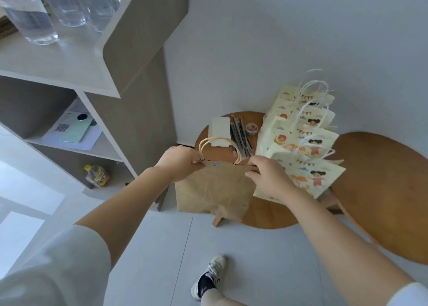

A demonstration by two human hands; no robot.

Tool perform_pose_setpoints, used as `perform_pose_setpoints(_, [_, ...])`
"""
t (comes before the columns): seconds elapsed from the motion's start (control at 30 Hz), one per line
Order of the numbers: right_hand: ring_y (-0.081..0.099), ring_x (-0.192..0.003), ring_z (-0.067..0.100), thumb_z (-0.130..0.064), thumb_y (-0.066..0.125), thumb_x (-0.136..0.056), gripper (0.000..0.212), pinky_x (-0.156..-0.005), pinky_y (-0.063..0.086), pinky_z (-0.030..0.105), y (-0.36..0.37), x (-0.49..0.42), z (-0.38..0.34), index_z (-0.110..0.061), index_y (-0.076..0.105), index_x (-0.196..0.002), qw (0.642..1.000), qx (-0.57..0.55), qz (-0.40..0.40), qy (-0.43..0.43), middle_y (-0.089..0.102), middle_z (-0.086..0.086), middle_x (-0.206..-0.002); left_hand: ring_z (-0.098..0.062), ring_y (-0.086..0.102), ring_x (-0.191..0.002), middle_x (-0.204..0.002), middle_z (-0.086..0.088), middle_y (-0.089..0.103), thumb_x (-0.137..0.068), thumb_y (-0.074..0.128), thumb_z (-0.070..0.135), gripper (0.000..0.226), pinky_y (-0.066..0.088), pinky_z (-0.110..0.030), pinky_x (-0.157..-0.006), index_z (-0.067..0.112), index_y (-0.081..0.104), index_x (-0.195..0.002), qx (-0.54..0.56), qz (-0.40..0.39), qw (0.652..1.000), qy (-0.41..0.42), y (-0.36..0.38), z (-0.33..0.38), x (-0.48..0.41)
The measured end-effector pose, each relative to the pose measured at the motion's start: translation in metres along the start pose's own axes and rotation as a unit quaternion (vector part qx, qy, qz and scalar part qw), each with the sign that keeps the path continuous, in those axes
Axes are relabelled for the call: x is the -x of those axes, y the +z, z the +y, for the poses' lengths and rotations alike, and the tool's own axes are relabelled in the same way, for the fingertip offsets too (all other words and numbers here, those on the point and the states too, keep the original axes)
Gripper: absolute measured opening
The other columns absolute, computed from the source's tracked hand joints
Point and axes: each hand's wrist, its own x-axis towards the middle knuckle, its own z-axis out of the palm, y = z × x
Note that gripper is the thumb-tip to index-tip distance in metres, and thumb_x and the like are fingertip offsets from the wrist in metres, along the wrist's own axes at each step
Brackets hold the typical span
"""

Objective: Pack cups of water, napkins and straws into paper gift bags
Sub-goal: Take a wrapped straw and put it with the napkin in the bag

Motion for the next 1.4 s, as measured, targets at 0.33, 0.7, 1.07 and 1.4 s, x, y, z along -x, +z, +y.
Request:
perform_pose_setpoints(0.33, [0.047, -0.074, 0.015, -0.013, 0.064, -0.087, 0.019, -0.063, 0.035, 0.027, -0.033, 0.141, 0.067, -0.016, 0.049, -0.076, 0.988, -0.076, 0.043, 0.128, 0.049, -0.006, -0.074, -0.021, 0.059, -0.091, -0.1, 0.003, 0.069, -0.093, 0.056, 0.035, 0.022, 0.049, -0.033, -0.076, 0.026, 0.07, -0.106, -0.004, -0.068, 0.992, 0.102, 0.045, 0.119, 0.035])
perform_pose_setpoints(0.7, [0.041, -0.061, 0.015, -0.011, 0.068, -0.082, 0.023, -0.056, 0.029, 0.03, -0.134, 0.247, 0.234, -0.007, 0.052, -0.066, 0.961, -0.103, 0.14, 0.215, 0.049, 0.001, -0.063, -0.025, 0.058, -0.102, -0.108, -0.003, 0.067, -0.094, 0.055, 0.034, 0.025, 0.047, -0.034, -0.082, 0.02, 0.068, -0.11, -0.047, -0.085, 0.976, 0.196, 0.092, 0.342, -0.018])
perform_pose_setpoints(1.07, [0.05, -0.068, 0.019, -0.013, 0.065, -0.086, 0.021, -0.052, 0.032, 0.025, -0.225, 0.22, 0.356, -0.01, 0.053, -0.068, 0.945, -0.031, 0.241, 0.22, 0.051, -0.003, -0.069, -0.021, 0.061, -0.088, -0.097, 0.0, 0.068, -0.097, 0.047, 0.035, 0.028, 0.045, -0.028, -0.066, 0.021, 0.07, -0.105, -0.03, -0.018, 0.981, 0.192, 0.102, 0.471, -0.125])
perform_pose_setpoints(1.4, [0.055, -0.071, 0.022, -0.015, 0.066, -0.085, 0.032, -0.062, 0.043, 0.033, -0.27, 0.088, 0.458, -0.022, 0.047, -0.061, 0.943, -0.037, 0.203, 0.259, 0.056, -0.003, -0.072, -0.021, 0.059, -0.092, -0.097, 0.0, 0.067, -0.097, 0.046, 0.036, 0.025, 0.047, -0.032, -0.071, 0.023, 0.067, -0.103, -0.024, -0.024, 0.986, 0.165, 0.109, 0.497, -0.288])
